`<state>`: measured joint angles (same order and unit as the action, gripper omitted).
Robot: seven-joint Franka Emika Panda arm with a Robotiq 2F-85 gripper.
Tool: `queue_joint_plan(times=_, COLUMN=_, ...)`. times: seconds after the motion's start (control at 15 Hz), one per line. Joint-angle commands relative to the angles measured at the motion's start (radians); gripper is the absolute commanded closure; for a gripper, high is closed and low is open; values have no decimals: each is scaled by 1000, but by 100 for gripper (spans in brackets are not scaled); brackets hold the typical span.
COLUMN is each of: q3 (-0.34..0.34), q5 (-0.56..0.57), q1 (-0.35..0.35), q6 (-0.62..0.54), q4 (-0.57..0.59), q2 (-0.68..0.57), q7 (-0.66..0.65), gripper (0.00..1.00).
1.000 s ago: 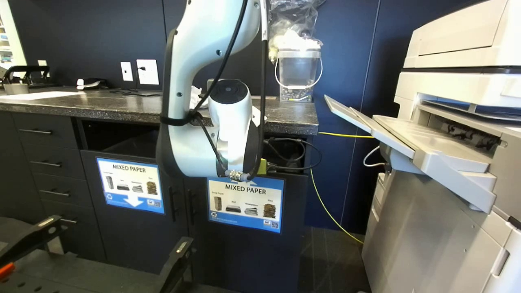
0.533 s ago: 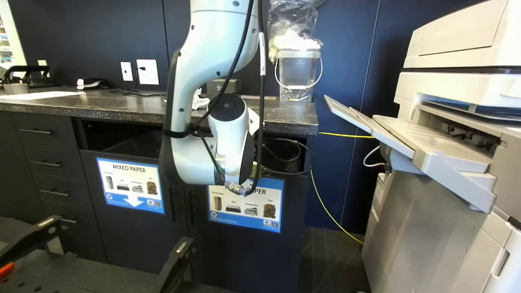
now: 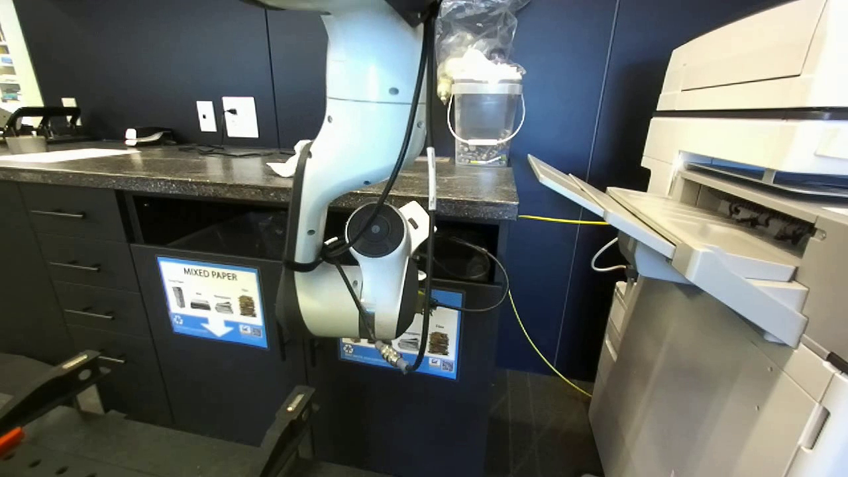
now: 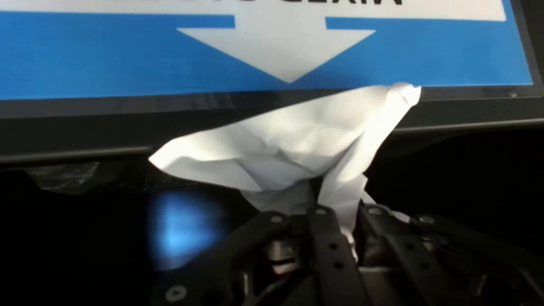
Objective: Put the right and left pieces of white paper in the right bin respectively
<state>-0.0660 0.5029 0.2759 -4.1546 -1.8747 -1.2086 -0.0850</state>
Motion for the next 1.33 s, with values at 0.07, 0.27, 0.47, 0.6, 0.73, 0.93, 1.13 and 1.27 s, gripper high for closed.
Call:
queue_joint_plan(times=0.07, q3=-14, q5=69, q1=21, q6=-66, q4=192, q2=-118, q7=-125, gripper=90)
queue_joint_plan(times=0.27, q3=-10, q5=101, q1=21, q6=-64, q4=260, q2=-144, q7=-180, gripper=89)
queue_joint_plan(times=0.47, q3=-2, q5=108, q1=17, q6=-61, q4=307, q2=-148, q7=-215, gripper=90)
queue_joint_plan(times=0.6, q3=2, q5=116, q1=13, q6=-47, q4=342, q2=-153, q7=-236, gripper=89)
queue_joint_plan(times=0.73, q3=1, q5=133, q1=11, q6=-33, q4=381, q2=-164, q7=-259, gripper=90)
queue_joint_plan(times=0.93, q3=-1, q5=157, q1=10, q6=-8, q4=416, q2=-172, q7=-288, gripper=90)
queue_joint_plan(times=1.13, q3=-4, q5=171, q1=10, q6=4, q4=449, q2=-190, q7=-309, gripper=90)
queue_joint_plan(times=1.27, q3=-3, q5=170, q1=9, q6=11, q4=461, q2=-197, q7=-317, gripper=90)
